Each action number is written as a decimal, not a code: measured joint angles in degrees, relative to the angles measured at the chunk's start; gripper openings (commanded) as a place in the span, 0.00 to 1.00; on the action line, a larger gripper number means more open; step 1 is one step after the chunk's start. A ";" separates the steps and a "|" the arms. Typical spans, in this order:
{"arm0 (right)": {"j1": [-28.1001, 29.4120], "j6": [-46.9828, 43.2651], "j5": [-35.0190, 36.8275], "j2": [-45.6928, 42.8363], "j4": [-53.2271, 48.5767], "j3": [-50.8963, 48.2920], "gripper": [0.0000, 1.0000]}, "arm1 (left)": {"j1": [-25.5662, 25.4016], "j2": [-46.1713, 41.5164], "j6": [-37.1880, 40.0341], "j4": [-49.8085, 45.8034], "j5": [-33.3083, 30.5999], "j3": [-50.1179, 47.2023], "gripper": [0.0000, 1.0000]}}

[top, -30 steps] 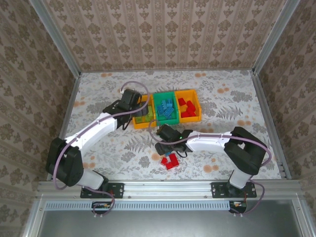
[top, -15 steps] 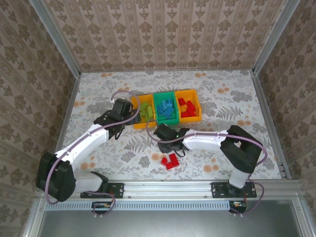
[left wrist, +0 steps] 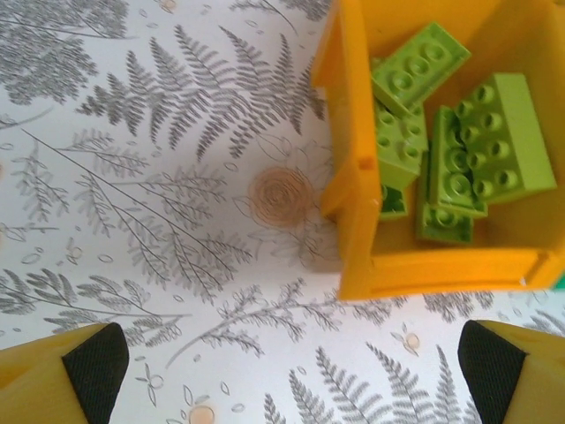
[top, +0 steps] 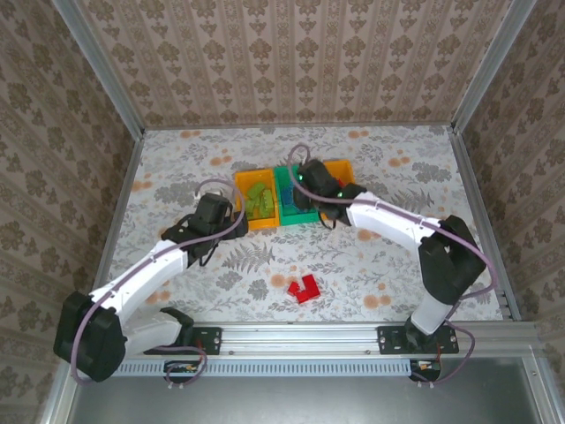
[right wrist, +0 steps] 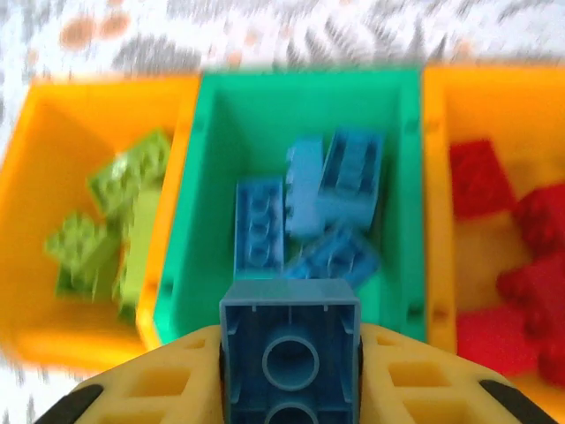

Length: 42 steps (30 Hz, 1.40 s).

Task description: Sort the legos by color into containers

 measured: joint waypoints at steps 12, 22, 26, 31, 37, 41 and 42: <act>-4.31 -0.20 -1.86 20.44 -6.12 20.85 0.49 | -9.90 -4.50 0.35 0.63 3.54 -5.75 1.00; -5.57 -0.28 -6.25 20.48 -6.95 21.18 0.86 | -16.44 -3.17 -0.79 2.10 2.27 -7.98 1.00; -3.96 -1.60 -8.09 11.76 -6.25 11.69 0.86 | -16.44 -2.93 -2.29 3.06 0.57 -9.03 1.00; 0.02 -3.52 -9.27 -3.17 -4.24 -1.64 0.86 | -16.44 -2.34 -3.17 4.44 -0.31 -9.51 1.00; 3.15 -3.32 -10.49 -16.52 -0.90 -20.76 0.82 | -16.41 -0.39 -3.19 4.81 -1.31 -9.51 1.00; 7.30 -1.81 -10.27 -19.74 -1.73 -28.44 0.81 | -16.00 -0.35 -3.61 3.80 -2.47 -9.44 1.00; 8.76 -1.11 -10.27 -20.09 -1.75 -29.53 0.81 | -15.91 -0.35 -3.78 3.74 -2.49 -9.44 1.00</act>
